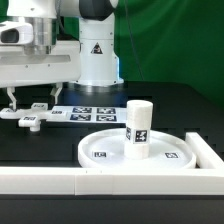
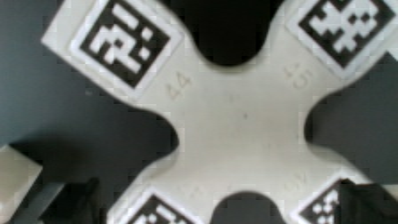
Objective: Assemble round table
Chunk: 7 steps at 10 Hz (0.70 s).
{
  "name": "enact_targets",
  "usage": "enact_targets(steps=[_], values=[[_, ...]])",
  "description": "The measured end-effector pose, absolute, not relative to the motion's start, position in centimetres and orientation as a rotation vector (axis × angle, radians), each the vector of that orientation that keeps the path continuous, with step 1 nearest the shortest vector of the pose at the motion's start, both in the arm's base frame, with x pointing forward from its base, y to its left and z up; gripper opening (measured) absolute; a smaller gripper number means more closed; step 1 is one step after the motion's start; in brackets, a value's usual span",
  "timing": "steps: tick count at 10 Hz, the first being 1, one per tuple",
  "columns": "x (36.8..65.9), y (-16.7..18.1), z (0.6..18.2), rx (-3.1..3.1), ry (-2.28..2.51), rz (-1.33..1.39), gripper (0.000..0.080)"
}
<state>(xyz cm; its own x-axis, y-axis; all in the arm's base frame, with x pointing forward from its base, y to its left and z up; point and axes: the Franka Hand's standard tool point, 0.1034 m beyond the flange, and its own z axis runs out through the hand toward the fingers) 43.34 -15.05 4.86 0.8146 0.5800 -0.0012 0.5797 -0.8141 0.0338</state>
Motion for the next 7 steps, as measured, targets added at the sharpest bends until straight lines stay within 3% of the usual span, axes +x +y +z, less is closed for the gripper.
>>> enact_targets(steps=[7], values=[[42.81, -15.08, 4.09, 2.954, 0.995, -0.012, 0.0649]])
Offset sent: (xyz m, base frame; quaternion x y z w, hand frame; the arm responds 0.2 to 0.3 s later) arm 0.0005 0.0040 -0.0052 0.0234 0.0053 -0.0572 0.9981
